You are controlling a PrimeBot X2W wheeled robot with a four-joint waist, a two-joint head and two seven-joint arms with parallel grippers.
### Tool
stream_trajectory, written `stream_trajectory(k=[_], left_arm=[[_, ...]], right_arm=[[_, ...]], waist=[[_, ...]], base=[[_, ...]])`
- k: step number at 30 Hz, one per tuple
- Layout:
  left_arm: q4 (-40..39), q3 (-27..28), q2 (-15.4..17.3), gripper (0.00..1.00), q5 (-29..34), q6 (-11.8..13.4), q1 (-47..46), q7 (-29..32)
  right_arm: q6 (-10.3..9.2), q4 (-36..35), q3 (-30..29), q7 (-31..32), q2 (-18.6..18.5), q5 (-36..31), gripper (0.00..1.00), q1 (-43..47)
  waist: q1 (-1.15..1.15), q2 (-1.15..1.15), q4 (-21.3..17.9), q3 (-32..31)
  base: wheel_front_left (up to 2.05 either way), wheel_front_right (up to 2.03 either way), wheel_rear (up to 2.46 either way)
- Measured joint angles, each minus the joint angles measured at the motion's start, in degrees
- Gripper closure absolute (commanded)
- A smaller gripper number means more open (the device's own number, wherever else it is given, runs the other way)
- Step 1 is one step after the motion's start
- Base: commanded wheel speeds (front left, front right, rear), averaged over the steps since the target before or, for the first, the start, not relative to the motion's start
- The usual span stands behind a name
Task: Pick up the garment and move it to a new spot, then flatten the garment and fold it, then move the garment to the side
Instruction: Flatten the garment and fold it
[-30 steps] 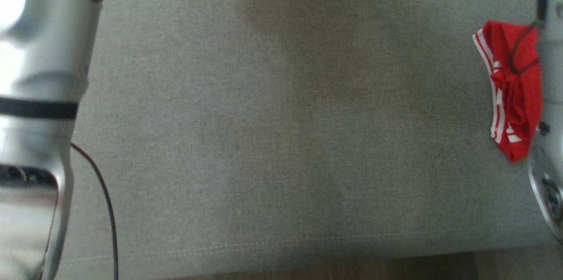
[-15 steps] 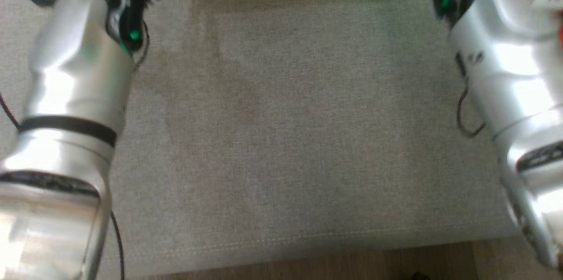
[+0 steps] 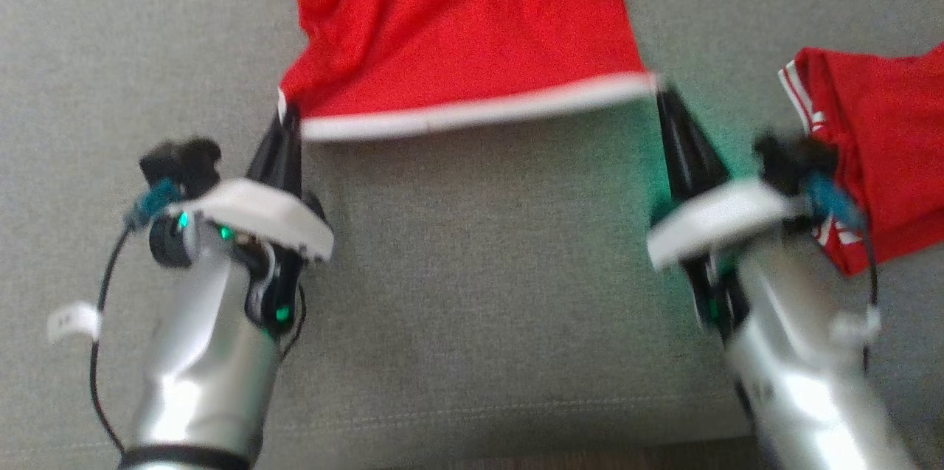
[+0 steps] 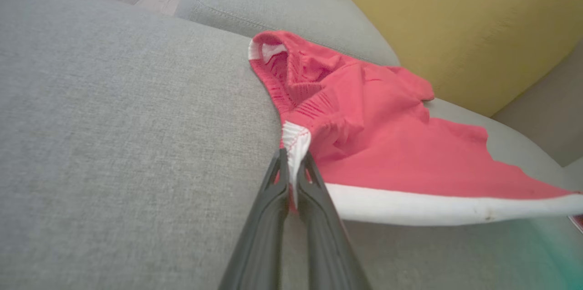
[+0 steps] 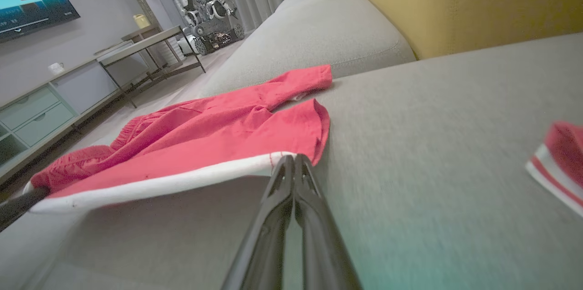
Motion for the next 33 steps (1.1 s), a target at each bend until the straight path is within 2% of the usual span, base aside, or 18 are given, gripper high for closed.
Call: stream_trajectory(k=[3, 6, 7, 8, 13, 14, 16, 20, 25, 33], left_arm=[[-4.85, 0.59, -0.08, 1.0, 1.51, -0.46, 5.29, -0.01], [-9.66, 1.21, -0.05, 1.0, 2.18, -0.47, 10.73, 0.0], [-11.37, 1.29, -0.01, 1.0, 2.4, -0.45, 12.77, 0.0], [-14.84, 1.3, 0.13, 1.0, 2.94, -0.34, 17.13, 0.0], [-23.76, 1.12, 0.59, 1.0, 3.05, 2.01, 28.32, 0.91], [-23.76, 1.12, 0.59, 1.0, 3.05, 2.01, 28.32, 0.91], [-29.44, 1.21, 0.96, 1.0, 2.91, 4.2, 34.33, 3.2], [-36.83, 1.21, 1.38, 1.0, 2.42, 6.87, 41.72, 6.36], [-43.8, 1.02, 1.58, 1.0, 2.31, 9.07, 47.21, 9.33], [-46.29, 0.66, 2.43, 1.0, 2.19, 9.82, 45.8, 12.45]], right_arm=[[0.0, -7.49, -3.43, 0.34, 0.07, -2.15, 1.0, 11.07], [0.0, -16.81, -6.26, 3.82, 0.49, -4.39, 1.0, 20.75], [0.0, -20.27, -7.09, 5.44, 0.73, -5.13, 1.0, 23.58], [0.0, -27.2, -8.7, 8.56, 1.22, -5.89, 1.0, 28.94], [0.0, -41.36, -11.79, 16.44, 2.23, -7.21, 1.0, 42.51], [0.0, -41.36, -11.79, 16.44, 2.23, -7.21, 1.0, 42.51], [0.0, -47.19, -12.34, 19.65, 2.35, -6.84, 1.0, 48.99], [0.01, -52.61, -12.93, 22.57, 2.5, -6.41, 1.0, 54.34], [0.01, -56.21, -14.07, 24.6, 2.56, -6.72, 1.0, 56.61], [0.01, -54.89, -14.55, 25.47, 2.57, -10.44, 1.0, 52.7]], waist=[[0.0, 0.0, -0.04, -2.09], [0.0, 0.0, -0.38, -4.2], [0.0, 0.0, -0.53, -4.9], [0.0, 0.0, -0.8, -6.32], [0.0, 0.0, -1.07, -9.81], [0.0, 0.0, -1.07, -9.81], [0.0, 0.0, -1.13, -11.77], [0.0, 0.0, -1.21, -13.87], [0.0, 0.0, -0.53, -15.32], [-0.01, 0.0, 0.81, -14.72]], base=[[0.0, 0.0, 0.0], [0.0, 0.0, 0.0], [0.0, 0.0, 0.0], [0.0, 0.0, 0.0], [0.0, 0.0, 0.0], [0.0, 0.0, 0.0], [0.0, 0.0, 0.0], [0.0, 0.0, 0.0], [0.0, 0.0, 0.0], [0.0, 0.0, 0.0]])
